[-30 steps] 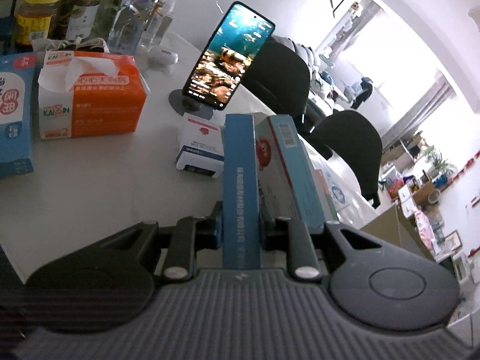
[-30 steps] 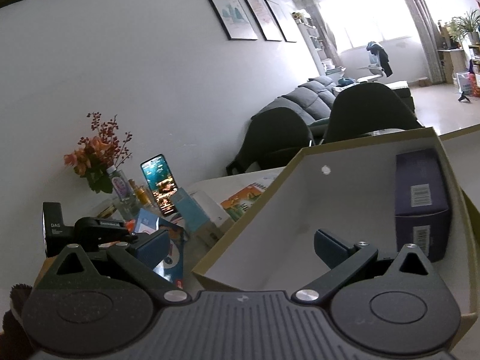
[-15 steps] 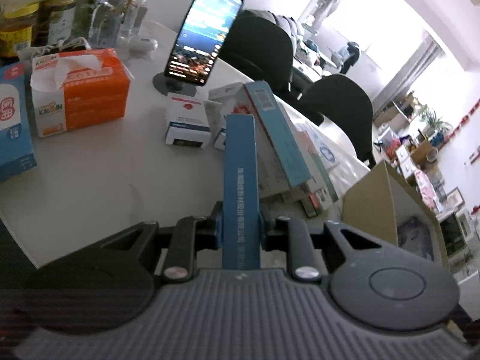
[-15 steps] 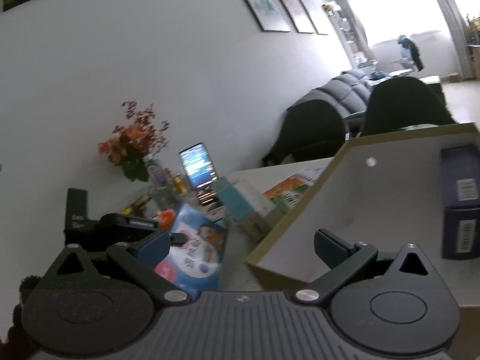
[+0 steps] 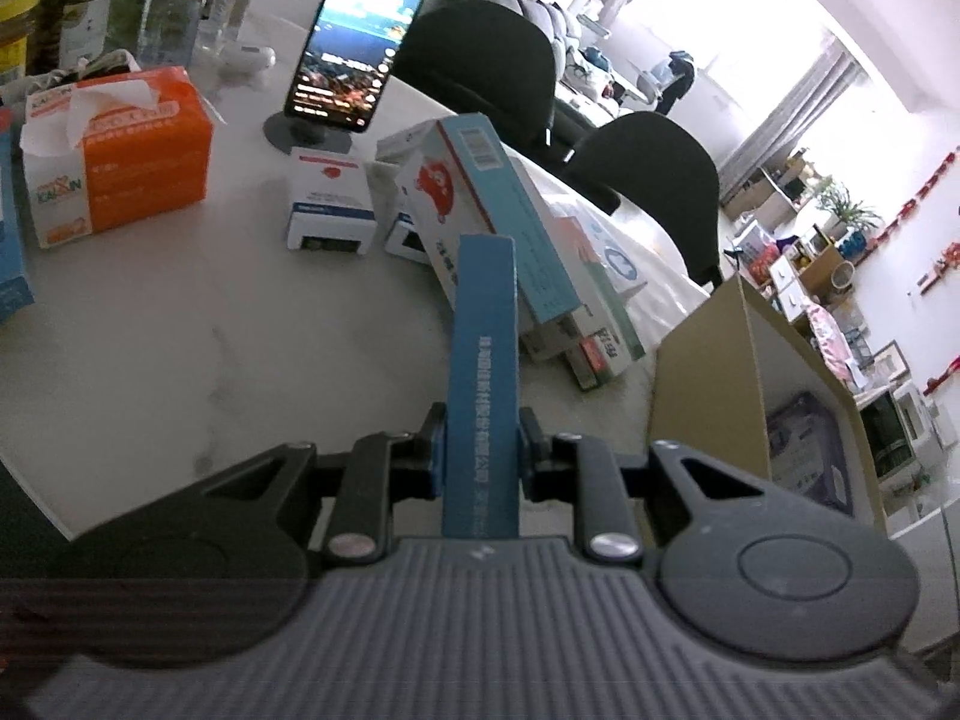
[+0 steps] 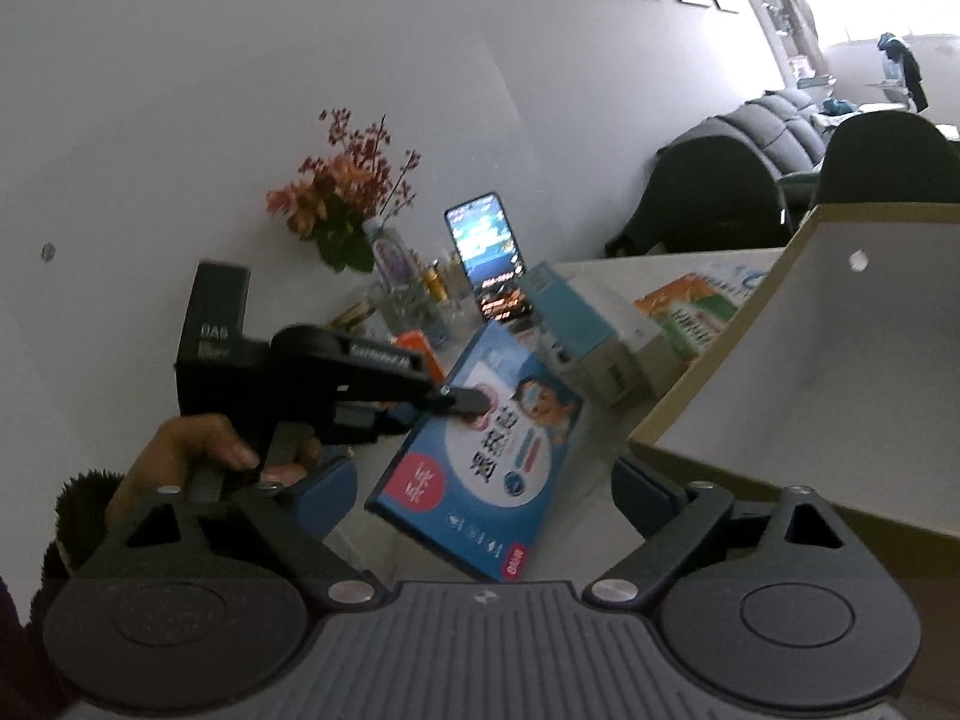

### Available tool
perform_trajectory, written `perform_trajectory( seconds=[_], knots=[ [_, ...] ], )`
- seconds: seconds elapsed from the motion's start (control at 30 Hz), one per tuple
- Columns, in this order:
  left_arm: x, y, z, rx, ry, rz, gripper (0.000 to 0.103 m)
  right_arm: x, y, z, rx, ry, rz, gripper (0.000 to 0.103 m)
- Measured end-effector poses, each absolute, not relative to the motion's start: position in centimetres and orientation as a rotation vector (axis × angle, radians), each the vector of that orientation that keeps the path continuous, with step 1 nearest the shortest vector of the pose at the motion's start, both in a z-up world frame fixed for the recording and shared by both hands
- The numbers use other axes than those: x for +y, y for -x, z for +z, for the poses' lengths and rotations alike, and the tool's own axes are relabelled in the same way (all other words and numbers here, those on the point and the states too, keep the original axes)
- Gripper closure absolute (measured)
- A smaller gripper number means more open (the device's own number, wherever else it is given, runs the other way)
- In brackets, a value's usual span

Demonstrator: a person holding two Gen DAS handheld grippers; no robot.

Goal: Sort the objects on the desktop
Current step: 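Lift the tall blue box with the left tool while the right tool approaches the patch box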

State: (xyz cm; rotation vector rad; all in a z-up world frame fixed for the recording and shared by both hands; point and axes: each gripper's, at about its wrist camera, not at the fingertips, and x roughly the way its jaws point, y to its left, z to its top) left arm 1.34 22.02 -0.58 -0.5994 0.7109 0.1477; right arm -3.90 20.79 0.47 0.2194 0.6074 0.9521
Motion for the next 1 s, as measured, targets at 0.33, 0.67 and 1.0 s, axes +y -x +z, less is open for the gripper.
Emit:
perform_trajectory(
  seconds=[0.33,0.67,1.0],
  knots=[
    [20.6,-1.9,-0.6,0.72,0.586,0.09,0.077,22.4,3.3,-1.0,0.664,-0.226,0.972,0.013],
    [19.4,-2.6,-1.1,0.761,0.544,0.047,0.07,23.8,2.5,-2.6,0.719,-0.236,0.987,0.017],
    [19.6,-3.0,-1.3,0.79,0.529,0.014,0.067,25.6,1.9,-3.8,0.761,-0.212,0.996,0.029]
  ],
)
